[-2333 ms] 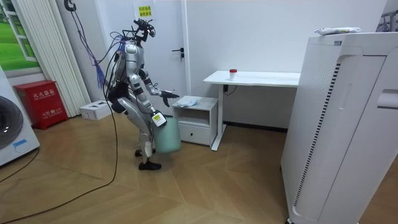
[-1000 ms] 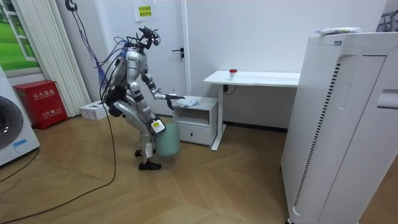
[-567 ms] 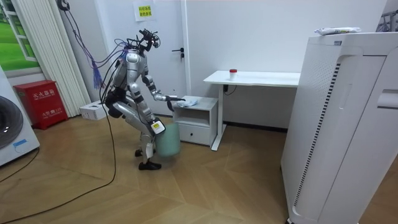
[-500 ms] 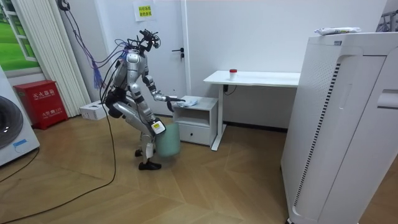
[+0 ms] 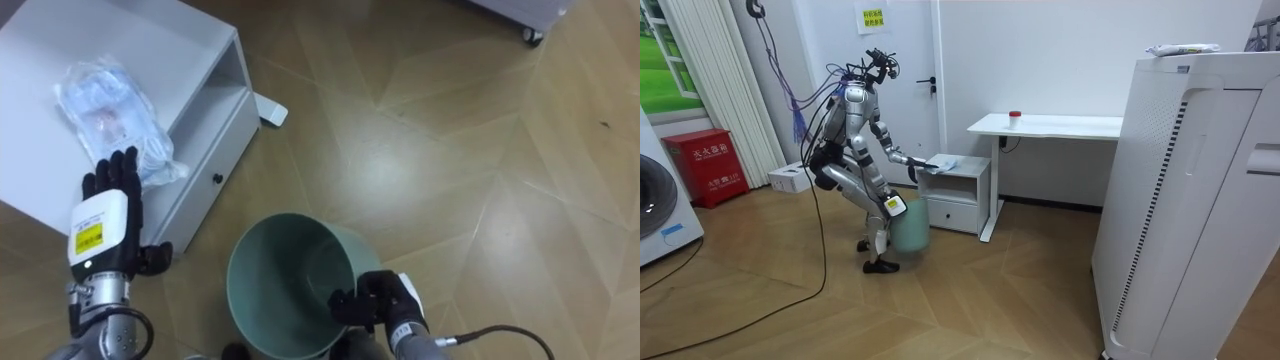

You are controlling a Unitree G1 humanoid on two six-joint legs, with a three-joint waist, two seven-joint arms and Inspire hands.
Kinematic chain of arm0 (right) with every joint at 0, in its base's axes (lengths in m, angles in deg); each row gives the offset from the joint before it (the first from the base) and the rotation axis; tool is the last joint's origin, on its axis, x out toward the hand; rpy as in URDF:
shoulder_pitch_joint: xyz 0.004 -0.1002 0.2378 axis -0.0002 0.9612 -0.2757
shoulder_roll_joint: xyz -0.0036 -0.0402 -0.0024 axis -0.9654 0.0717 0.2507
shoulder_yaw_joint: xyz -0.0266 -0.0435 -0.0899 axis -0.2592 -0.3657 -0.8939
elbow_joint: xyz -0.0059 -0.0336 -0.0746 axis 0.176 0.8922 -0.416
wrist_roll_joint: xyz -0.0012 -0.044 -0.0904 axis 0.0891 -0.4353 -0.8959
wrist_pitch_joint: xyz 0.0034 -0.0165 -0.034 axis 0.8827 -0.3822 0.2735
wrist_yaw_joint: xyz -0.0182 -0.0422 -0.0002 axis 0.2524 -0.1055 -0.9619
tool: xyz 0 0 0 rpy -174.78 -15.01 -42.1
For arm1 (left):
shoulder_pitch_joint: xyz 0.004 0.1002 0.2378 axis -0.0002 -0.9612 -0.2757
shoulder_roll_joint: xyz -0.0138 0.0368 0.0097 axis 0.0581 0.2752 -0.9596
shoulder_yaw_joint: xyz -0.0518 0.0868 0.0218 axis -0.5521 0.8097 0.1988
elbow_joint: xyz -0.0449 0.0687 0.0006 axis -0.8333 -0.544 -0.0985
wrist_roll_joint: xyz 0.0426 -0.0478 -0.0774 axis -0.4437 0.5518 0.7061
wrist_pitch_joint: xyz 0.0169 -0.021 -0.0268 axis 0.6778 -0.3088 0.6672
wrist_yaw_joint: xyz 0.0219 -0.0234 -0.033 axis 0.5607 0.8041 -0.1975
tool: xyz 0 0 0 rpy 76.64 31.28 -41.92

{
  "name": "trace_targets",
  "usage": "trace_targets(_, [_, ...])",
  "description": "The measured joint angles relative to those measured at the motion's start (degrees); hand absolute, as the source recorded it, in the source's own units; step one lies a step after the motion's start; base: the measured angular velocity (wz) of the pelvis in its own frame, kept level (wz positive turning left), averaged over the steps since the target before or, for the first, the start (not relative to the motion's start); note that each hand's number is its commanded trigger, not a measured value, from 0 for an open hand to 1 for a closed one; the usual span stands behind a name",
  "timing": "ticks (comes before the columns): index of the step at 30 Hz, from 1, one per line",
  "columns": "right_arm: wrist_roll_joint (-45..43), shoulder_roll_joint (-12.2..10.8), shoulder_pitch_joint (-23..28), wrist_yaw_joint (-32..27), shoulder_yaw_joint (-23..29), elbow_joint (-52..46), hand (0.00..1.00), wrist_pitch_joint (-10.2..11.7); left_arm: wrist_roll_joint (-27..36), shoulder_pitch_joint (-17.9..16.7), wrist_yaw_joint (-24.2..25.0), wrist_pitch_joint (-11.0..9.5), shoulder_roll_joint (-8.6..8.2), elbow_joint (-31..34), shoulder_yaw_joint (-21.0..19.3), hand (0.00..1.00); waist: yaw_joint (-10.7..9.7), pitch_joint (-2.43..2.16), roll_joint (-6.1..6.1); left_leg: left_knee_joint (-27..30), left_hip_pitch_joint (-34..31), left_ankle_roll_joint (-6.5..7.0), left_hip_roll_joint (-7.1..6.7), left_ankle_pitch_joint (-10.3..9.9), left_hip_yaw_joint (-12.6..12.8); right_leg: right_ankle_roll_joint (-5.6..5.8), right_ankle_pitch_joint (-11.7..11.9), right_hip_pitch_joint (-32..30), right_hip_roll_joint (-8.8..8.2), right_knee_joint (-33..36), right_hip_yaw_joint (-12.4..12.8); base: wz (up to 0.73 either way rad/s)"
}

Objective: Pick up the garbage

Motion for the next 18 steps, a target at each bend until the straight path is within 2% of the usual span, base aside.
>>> trace_targets(1, [0.0, 0.0, 0.0, 0.0, 0.0, 0.0, 1.0, -0.1, 0.0, 0.1, 0.1, 0.4, 0.03, 0.0, 0.3, 0.01, 0.0, 0.0, 0.0, 0.0, 0.0, 0.01, 0.04, 0.0, 0.0, 0.01, 0.0, 0.0, 0.01, 0.0, 0.0, 0.0])
trace_targets(2, [-0.2, 0.0, 0.0, 0.0, 0.1, -0.1, 1.0, -0.2, 0.0, 0.1, 0.2, 0.7, 0.03, 0.0, 0.4, 0.15, 0.0, 0.0, 0.0, 0.0, 0.0, 0.03, 0.04, 0.0, 0.1, 0.01, 0.0, 0.0, 0.02, 0.0, 0.1, 0.0])
trace_targets(3, [-0.3, 0.0, -0.1, 0.0, 0.2, -0.1, 1.0, -0.3, 0.0, 0.1, 0.3, 0.8, 0.03, 0.0, 0.5, 0.75, 0.0, 0.0, 0.0, 0.0, 0.0, 0.03, 0.04, 0.0, 0.1, 0.01, 0.0, -0.1, 0.02, 0.0, 0.1, 0.0])
trace_targets(4, [-0.3, 0.0, -0.1, 0.0, 0.6, -0.1, 1.0, -0.5, -0.1, 0.2, 0.6, 1.0, 0.04, 0.0, 0.5, 1.0, 0.0, 0.0, 0.0, 0.0, 0.0, 0.03, 0.04, 0.0, 0.1, 0.01, 0.0, -0.1, 0.02, 0.0, 0.1, 0.0])
trace_targets(9, [-0.2, 0.0, -0.7, 0.0, 1.0, 0.1, 1.0, -1.2, -0.2, 0.8, -0.5, 2.1, 0.12, 0.0, 0.7, 1.0, 0.2, -0.01, 0.01, -0.2, 0.2, 0.03, 0.02, 0.0, 0.3, 0.01, 0.0, -0.1, 0.07, 0.1, 0.3, 0.0])
trace_targets(13, [-0.3, -0.1, -0.8, 0.7, 0.9, 0.3, 1.0, -2.2, -0.2, 2.2, -0.4, 2.8, 1.46, 0.0, -0.1, 1.0, 0.2, -0.01, 0.02, -0.8, 1.9, -0.03, -0.03, 0.0, 0.5, 0.01, 0.0, 1.3, 0.05, -0.1, 0.6, 0.0])
trace_targets(18, [0.0, -0.1, -1.0, 0.9, 0.9, 1.7, 1.0, -2.3, -0.2, 1.8, 0.7, 3.5, 1.59, 0.0, -0.1, 1.0, 0.3, 0.02, 0.06, -1.7, 4.1, -0.03, 0.01, 0.0, 1.4, 0.05, 0.0, 2.9, -0.02, -0.6, 1.2, -0.05])
